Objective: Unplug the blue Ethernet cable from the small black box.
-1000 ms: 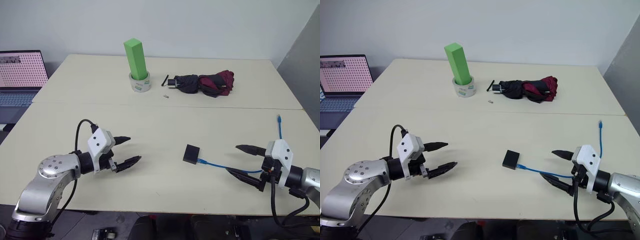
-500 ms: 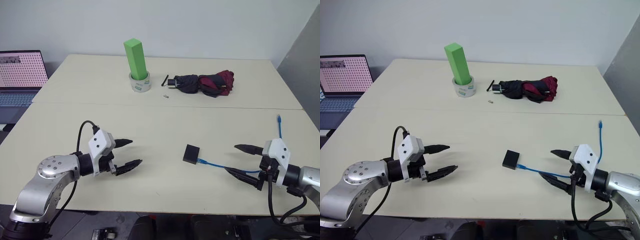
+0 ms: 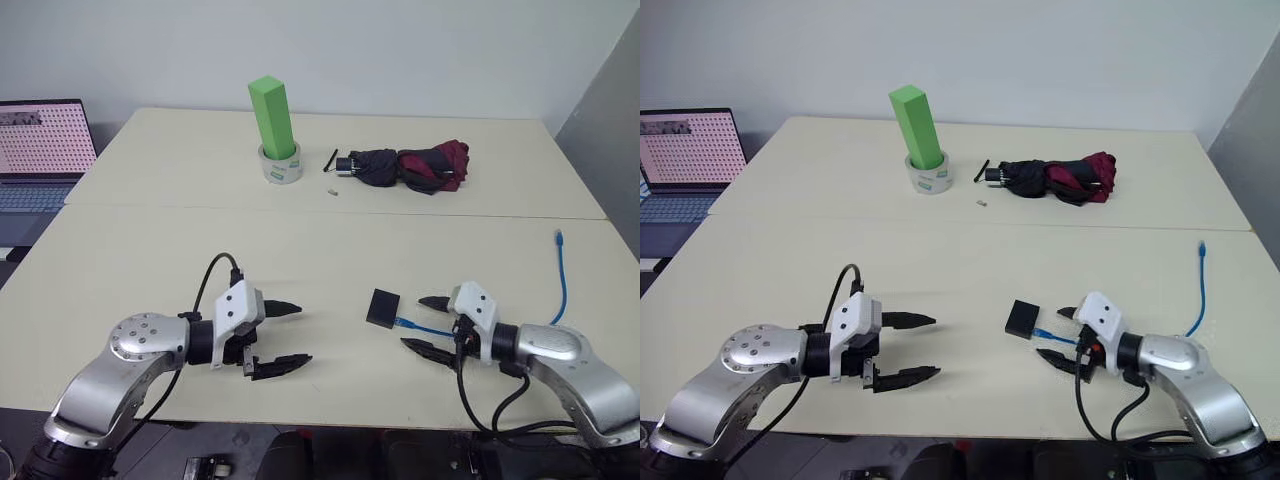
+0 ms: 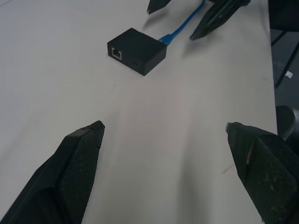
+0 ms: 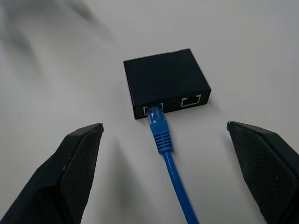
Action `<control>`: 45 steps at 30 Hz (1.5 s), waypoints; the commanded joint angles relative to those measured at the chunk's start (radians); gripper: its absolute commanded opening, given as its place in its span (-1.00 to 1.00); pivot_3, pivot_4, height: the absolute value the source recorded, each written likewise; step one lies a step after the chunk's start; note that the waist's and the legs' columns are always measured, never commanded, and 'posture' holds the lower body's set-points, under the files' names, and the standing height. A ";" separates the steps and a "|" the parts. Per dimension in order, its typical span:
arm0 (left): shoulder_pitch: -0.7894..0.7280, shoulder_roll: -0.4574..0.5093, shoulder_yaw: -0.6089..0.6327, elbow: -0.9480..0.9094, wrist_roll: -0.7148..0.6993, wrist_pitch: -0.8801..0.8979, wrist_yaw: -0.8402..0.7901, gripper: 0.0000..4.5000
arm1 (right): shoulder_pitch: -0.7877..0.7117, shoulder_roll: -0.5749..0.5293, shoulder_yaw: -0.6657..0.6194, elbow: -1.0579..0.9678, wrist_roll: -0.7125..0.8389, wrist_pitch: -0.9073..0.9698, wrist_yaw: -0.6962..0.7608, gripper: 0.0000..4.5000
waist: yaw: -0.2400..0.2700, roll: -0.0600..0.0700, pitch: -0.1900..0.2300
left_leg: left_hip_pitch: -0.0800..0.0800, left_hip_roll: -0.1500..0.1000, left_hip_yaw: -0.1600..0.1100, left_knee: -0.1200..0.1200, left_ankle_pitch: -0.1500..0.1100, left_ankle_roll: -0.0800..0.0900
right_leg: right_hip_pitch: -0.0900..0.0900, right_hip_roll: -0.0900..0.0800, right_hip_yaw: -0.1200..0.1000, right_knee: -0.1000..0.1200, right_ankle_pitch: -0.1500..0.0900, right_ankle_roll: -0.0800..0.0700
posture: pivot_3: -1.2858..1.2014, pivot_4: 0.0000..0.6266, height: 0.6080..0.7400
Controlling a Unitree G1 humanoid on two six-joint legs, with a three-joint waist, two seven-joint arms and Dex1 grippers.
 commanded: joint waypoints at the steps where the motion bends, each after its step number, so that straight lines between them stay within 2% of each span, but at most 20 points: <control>1: -0.021 0.004 -0.006 -0.014 -0.013 0.000 -0.013 0.96 | -0.028 0.001 0.026 0.035 -0.035 -0.045 0.025 1.00 | -0.001 0.000 0.000 | 0.000 0.000 0.000 0.000 0.000 0.000 | 0.000 0.000 0.000 0.000 0.000 0.000 | 0.03 -0.52 1.00; 2: -0.024 0.001 -0.007 -0.009 -0.012 -0.002 -0.012 1.00 | -0.036 0.006 0.036 0.046 -0.044 -0.051 0.026 0.83 | -0.001 0.000 0.000 | 0.000 0.000 0.000 0.000 0.000 0.000 | 0.000 0.000 0.000 0.000 0.000 0.000 | 0.03 -0.52 1.00; 6: -0.033 -0.010 -0.015 0.007 -0.006 -0.008 -0.005 1.00 | -0.063 0.021 0.065 0.077 -0.071 -0.074 0.037 0.48 | -0.002 0.000 0.000 | 0.000 0.000 0.000 0.000 0.000 0.000 | 0.000 0.000 0.000 0.000 0.000 0.000 | 0.03 -0.52 1.00; 16: -0.027 -0.020 -0.019 0.027 -0.010 -0.007 -0.008 1.00 | -0.134 0.012 0.128 0.155 -0.150 -0.141 0.088 -0.70 | -0.002 0.000 0.000 | 0.000 0.000 0.000 0.000 0.000 0.000 | 0.000 0.000 0.000 0.000 0.000 0.000 | 0.03 -0.52 1.00; 19: -0.036 -0.042 -0.012 0.042 -0.038 0.022 0.006 1.00 | -0.161 -0.002 0.133 0.163 -0.182 -0.191 0.108 -0.93 | -0.002 0.000 0.000 | 0.001 0.000 0.000 0.000 0.000 0.000 | 0.000 0.000 0.000 0.001 0.000 0.000 | 0.03 -0.52 1.00; 23: -0.057 -0.082 0.007 0.073 -0.093 0.091 0.027 1.00 | -0.203 -0.027 0.142 0.160 -0.257 -0.319 0.116 -0.93 | -0.001 0.000 0.000 | 0.000 0.000 0.000 0.000 0.000 0.000 | 0.000 0.000 -0.001 0.001 0.000 0.000 | 0.03 -0.52 1.00; 31: -0.174 -0.195 0.081 0.152 -0.327 0.341 0.113 1.00 | -0.340 -0.030 0.155 0.179 -0.436 -0.731 0.064 -0.93 | -0.004 0.000 0.000 | 0.000 0.000 0.000 0.001 0.001 -0.001 | -0.001 0.000 -0.001 0.001 0.000 0.000 | 0.03 -0.52 1.00; 33: -0.205 -0.218 0.082 0.174 -0.344 0.366 0.131 1.00 | -0.366 -0.028 0.162 0.194 -0.457 -0.805 0.063 -0.93 | -0.003 0.000 0.000 | 0.000 0.000 0.000 0.001 0.002 -0.003 | -0.001 0.000 -0.001 0.001 0.000 0.000 | 0.03 -0.52 1.00; 38: -0.258 -0.269 0.081 0.205 -0.383 0.410 0.156 1.00 | -0.390 -0.016 0.175 0.202 -0.472 -0.896 0.067 -0.93 | -0.003 0.000 0.000 | -0.001 0.000 0.000 0.001 0.002 -0.003 | -0.001 0.000 -0.001 0.001 0.000 0.000 | 0.03 -0.52 1.00; 45: -0.295 -0.327 0.066 0.225 -0.400 0.422 0.157 1.00 | -0.396 -0.005 0.182 0.184 -0.474 -0.920 0.083 -0.93 | -0.003 0.000 0.000 | 0.000 0.001 0.000 0.002 0.002 -0.003 | -0.001 0.000 -0.001 0.001 0.000 0.000 | 0.03 -0.52 1.00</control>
